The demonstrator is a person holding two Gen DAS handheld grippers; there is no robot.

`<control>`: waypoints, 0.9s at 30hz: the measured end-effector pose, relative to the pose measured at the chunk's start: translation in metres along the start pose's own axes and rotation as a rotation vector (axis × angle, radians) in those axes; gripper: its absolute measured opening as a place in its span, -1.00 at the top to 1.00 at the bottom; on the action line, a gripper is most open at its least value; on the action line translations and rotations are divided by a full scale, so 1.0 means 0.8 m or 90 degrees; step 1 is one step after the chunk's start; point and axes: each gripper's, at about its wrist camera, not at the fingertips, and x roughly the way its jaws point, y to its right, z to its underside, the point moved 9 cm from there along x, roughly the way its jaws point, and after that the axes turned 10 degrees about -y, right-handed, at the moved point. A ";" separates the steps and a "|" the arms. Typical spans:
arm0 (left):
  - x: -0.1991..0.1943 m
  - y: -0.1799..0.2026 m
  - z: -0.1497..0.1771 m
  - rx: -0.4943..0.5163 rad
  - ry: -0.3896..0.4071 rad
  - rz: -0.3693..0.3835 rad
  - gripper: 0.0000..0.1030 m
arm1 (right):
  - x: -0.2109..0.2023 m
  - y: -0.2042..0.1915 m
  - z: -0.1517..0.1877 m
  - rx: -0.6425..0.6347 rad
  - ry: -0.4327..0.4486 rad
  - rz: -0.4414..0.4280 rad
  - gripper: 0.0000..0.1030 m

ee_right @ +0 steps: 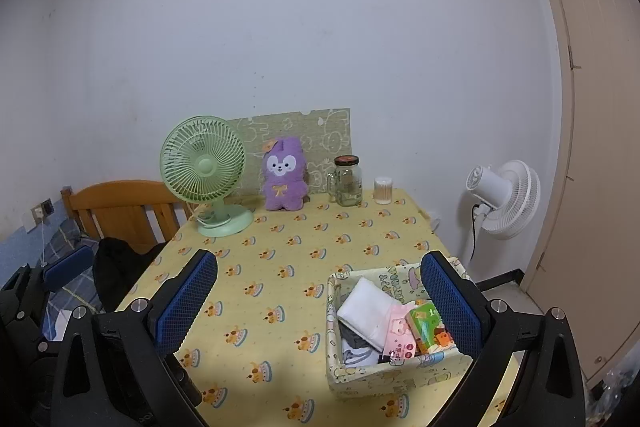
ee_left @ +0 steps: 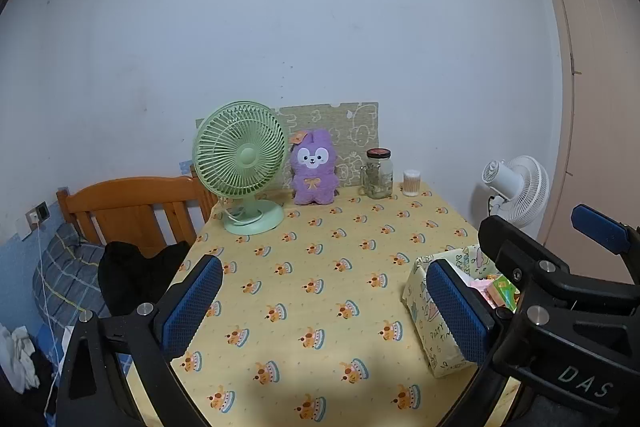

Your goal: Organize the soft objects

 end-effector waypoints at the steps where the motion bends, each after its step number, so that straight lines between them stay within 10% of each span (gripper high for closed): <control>1: -0.001 0.000 0.000 -0.001 0.001 0.001 -1.00 | -0.001 -0.001 0.000 0.000 0.001 -0.001 -1.00; 27: 0.004 -0.013 0.001 -0.027 -0.005 -0.007 -1.00 | 0.007 -0.003 -0.002 -0.009 -0.003 -0.011 -0.99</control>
